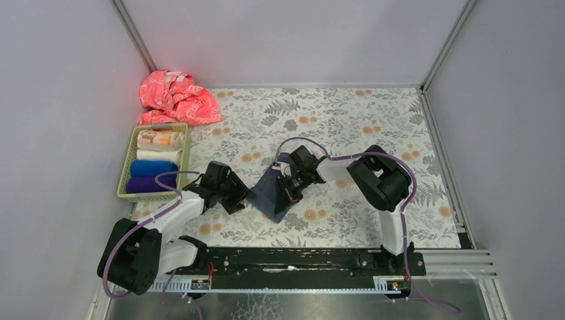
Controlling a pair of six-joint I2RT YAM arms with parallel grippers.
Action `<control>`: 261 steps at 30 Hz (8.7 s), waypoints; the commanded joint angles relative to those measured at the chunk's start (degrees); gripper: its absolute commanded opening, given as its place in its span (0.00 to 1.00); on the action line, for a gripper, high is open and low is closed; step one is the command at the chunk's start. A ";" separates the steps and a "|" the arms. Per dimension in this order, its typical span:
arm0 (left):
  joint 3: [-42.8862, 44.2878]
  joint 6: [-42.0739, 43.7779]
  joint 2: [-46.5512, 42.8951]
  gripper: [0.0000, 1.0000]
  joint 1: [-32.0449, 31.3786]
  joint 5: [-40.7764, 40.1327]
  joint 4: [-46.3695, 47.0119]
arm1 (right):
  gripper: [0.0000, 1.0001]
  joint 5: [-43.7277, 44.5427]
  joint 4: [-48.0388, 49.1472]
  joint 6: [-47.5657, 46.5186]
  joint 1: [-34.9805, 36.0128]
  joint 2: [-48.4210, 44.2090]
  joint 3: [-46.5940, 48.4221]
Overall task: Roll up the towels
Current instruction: Roll the towel at the center of the board.
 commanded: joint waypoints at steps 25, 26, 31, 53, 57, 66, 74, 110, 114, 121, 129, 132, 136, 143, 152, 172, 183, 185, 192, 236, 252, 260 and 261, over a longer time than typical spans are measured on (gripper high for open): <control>-1.98 2.29 6.49 0.51 -0.34 -3.65 2.01 | 0.58 58.19 -14.35 -24.72 24.84 -14.81 6.84; -2.00 2.31 6.47 0.51 -0.38 -3.72 1.90 | 0.58 58.51 -14.30 -25.07 25.03 -13.89 6.92; -1.95 2.44 6.32 0.52 -0.39 -3.88 1.85 | 0.58 60.87 -14.84 -26.68 25.67 -9.55 6.99; 2.38 3.45 -13.10 0.67 -0.31 -9.41 -12.01 | 0.07 5.86 0.44 -10.33 10.00 -8.09 2.14; 1.84 2.34 -13.46 0.67 -0.54 -6.68 -10.79 | 0.07 -3.55 10.64 0.05 5.03 -4.93 -1.67; 3.77 1.37 -5.02 0.65 -3.13 -4.77 -2.30 | 0.10 -7.91 20.33 7.87 -1.83 -0.36 -6.63; 3.89 1.26 2.51 0.61 -4.94 -6.39 2.36 | 0.18 -2.48 8.69 0.81 -2.45 0.98 -3.39; -0.60 0.81 8.03 0.55 -4.87 -10.49 2.24 | 0.60 66.72 -5.25 -33.89 26.87 -12.97 -2.18; -0.25 1.08 7.95 0.57 -4.71 -10.09 2.31 | 0.59 66.86 -4.77 -35.71 26.34 -10.93 -1.06; 0.60 1.38 2.43 0.68 -3.07 -9.81 0.13 | 0.32 51.98 -10.42 -33.97 20.57 -8.15 4.01; 2.68 2.23 -6.02 1.00 -0.88 -10.92 -6.07 | 0.10 22.16 -16.21 -24.34 11.67 -5.19 9.11; 2.41 2.41 -8.52 1.00 -0.91 -9.39 -6.59 | 0.10 11.53 -14.92 -18.88 8.78 -2.94 9.53; 1.50 1.92 -10.78 1.00 -0.93 -7.50 -5.94 | 0.10 0.82 -8.38 -11.12 5.57 -0.87 7.72; -0.49 -0.33 -6.87 1.00 -1.02 -2.48 0.75 | 0.10 -7.70 2.17 2.85 0.44 4.36 4.62; 0.87 1.30 0.92 1.00 -1.17 -2.31 6.11 | 0.13 -8.10 1.07 5.49 -3.18 8.76 5.64; 0.71 1.26 9.90 0.24 -0.91 -6.10 6.79 | 0.24 5.42 -12.07 -6.40 -2.71 2.30 8.98; 2.39 2.97 11.31 0.28 -0.67 -8.12 3.13 | 0.52 37.71 -14.76 -21.34 8.68 -16.20 6.65; 2.49 3.23 11.67 0.30 -0.73 -7.89 3.40 | 0.54 42.39 -12.90 -23.50 11.19 -18.08 5.33; 2.54 3.45 11.97 0.31 -0.78 -7.42 3.59 | 0.58 55.20 -8.26 -30.86 21.12 -18.79 3.87; 1.30 1.08 1.27 0.69 1.20 0.03 5.50 | 0.23 -10.87 14.71 12.00 -2.34 6.11 -1.44; -0.91 2.10 8.73 0.52 0.94 -3.69 6.77 | 0.62 34.35 -11.14 -17.39 5.93 -18.96 1.77; -0.49 2.22 9.62 0.53 2.36 -3.41 6.44 | 0.66 57.11 -7.84 -29.60 20.66 -23.02 -0.14; -0.39 2.30 9.76 0.53 2.61 -3.22 6.35 | 0.66 59.15 -7.54 -30.48 22.01 -22.65 -0.29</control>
